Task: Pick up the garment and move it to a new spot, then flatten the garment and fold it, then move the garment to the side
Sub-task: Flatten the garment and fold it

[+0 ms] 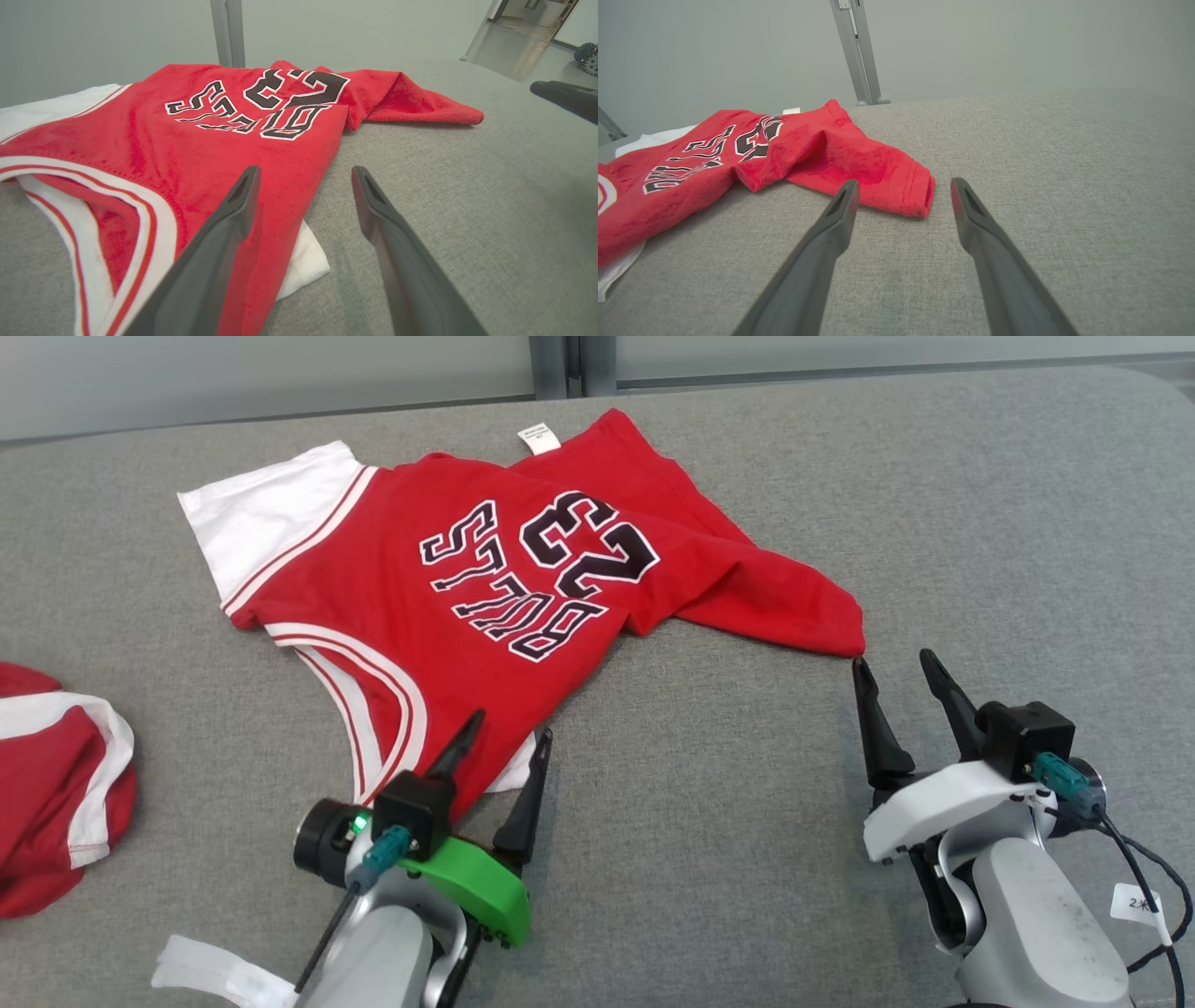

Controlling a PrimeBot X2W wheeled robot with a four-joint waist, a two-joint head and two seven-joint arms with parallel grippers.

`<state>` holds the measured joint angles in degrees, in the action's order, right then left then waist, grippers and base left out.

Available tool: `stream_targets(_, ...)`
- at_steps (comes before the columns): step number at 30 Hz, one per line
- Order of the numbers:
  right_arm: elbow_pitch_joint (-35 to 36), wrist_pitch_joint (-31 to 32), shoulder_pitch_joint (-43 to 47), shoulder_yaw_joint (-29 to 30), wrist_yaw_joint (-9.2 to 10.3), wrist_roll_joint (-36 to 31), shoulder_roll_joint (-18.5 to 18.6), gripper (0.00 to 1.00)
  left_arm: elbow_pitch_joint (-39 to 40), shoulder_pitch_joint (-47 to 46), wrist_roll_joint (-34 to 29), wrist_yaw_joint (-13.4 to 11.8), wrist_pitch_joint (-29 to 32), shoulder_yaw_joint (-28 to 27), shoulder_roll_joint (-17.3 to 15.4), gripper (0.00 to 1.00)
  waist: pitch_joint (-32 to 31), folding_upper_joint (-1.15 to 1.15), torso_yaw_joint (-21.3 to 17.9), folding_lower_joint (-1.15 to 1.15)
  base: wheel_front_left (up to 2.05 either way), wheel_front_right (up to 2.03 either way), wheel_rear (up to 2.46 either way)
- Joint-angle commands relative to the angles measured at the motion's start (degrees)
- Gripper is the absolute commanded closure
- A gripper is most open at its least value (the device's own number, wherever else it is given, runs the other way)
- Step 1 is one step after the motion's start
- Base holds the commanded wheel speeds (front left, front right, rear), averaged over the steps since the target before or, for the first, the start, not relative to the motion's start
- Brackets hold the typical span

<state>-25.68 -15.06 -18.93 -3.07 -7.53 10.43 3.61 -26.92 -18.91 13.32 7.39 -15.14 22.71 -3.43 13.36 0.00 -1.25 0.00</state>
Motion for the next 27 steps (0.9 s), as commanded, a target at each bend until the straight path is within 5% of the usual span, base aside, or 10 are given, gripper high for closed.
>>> stream_targets(1,-0.2,-0.18,1.27,0.18,0.08,0.46,0.09,0.0,-0.43,1.39,0.21,0.14,0.01,0.89,-0.03,0.0,-1.12,0.0,-0.47,0.0,0.0,0.0,0.0)
stream_targets(12,-0.98,-0.19,3.02,1.47,0.08,0.67,0.2,0.0,-3.92,4.03,-2.67,-0.07,0.01,-4.83,0.0,0.0,-3.18,0.0,-2.42,0.0,0.0,0.0,0.0)
stream_targets(27,-1.17,-0.19,3.84,2.44,0.08,0.9,-0.2,0.0,-1.18,11.47,-5.53,-1.1,0.01,-12.11,0.41,0.0,-4.02,0.0,-0.07,0.0,0.0,0.0,0.0)
